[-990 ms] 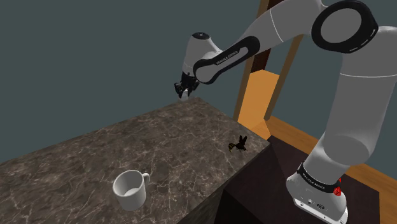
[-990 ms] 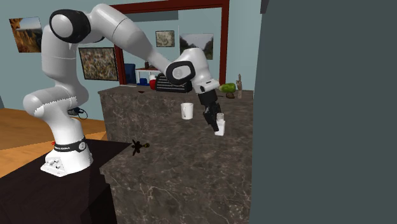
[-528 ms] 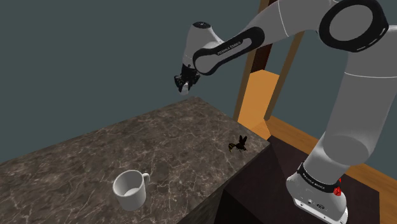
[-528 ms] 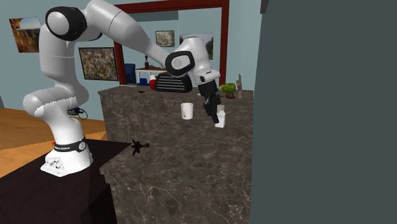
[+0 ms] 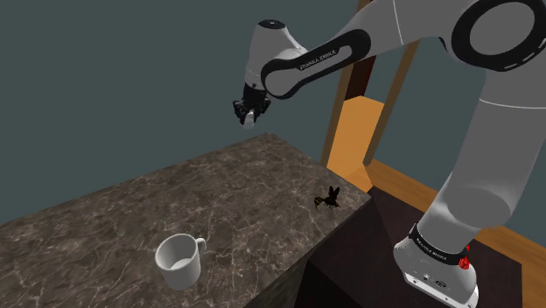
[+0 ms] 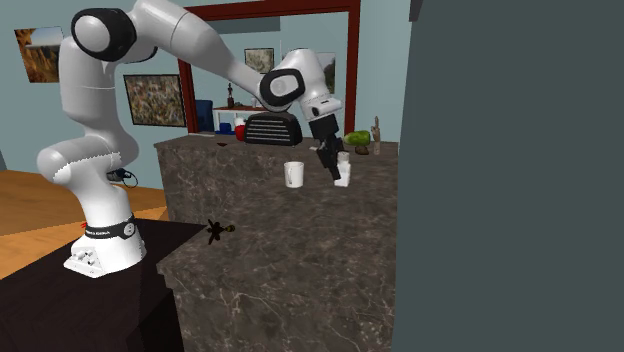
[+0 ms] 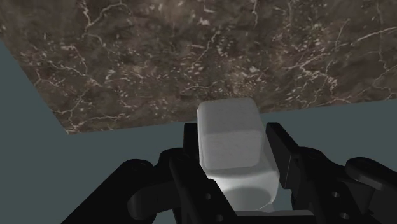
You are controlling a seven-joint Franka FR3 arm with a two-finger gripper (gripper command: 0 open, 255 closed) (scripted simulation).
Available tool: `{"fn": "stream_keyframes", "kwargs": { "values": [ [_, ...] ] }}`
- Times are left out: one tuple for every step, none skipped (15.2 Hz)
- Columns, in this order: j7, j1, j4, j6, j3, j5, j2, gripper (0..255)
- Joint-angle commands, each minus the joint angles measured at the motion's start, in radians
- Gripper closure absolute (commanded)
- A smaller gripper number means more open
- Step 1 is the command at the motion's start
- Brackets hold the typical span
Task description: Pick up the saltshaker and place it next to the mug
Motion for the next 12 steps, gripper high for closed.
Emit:
{"fn": "stream_keyframes", "kwargs": {
  "values": [
    [0.054,0.030,0.001,-0.010,0.012,-0.020,-0.001,255],
    [0.081,0.045,0.002,-0.016,0.018,-0.030,-0.001,255],
    [0.107,0.060,0.003,-0.022,0.025,-0.039,-0.001,255],
    [0.134,0.076,0.006,-0.029,0.031,-0.049,0.001,255],
    [0.161,0.091,0.010,-0.036,0.038,-0.059,0.003,255],
    [0.187,0.107,0.016,-0.044,0.044,-0.069,0.006,255],
    [0.214,0.124,0.022,-0.052,0.050,-0.079,0.010,255],
    [0.240,0.140,0.030,-0.061,0.056,-0.089,0.015,255],
    [0.265,0.156,0.038,-0.071,0.062,-0.098,0.021,255],
    [0.291,0.173,0.049,-0.081,0.069,-0.108,0.028,255],
    [0.316,0.189,0.060,-0.091,0.075,-0.118,0.036,255],
    [0.341,0.206,0.072,-0.102,0.081,-0.128,0.044,255]
  ]
}}
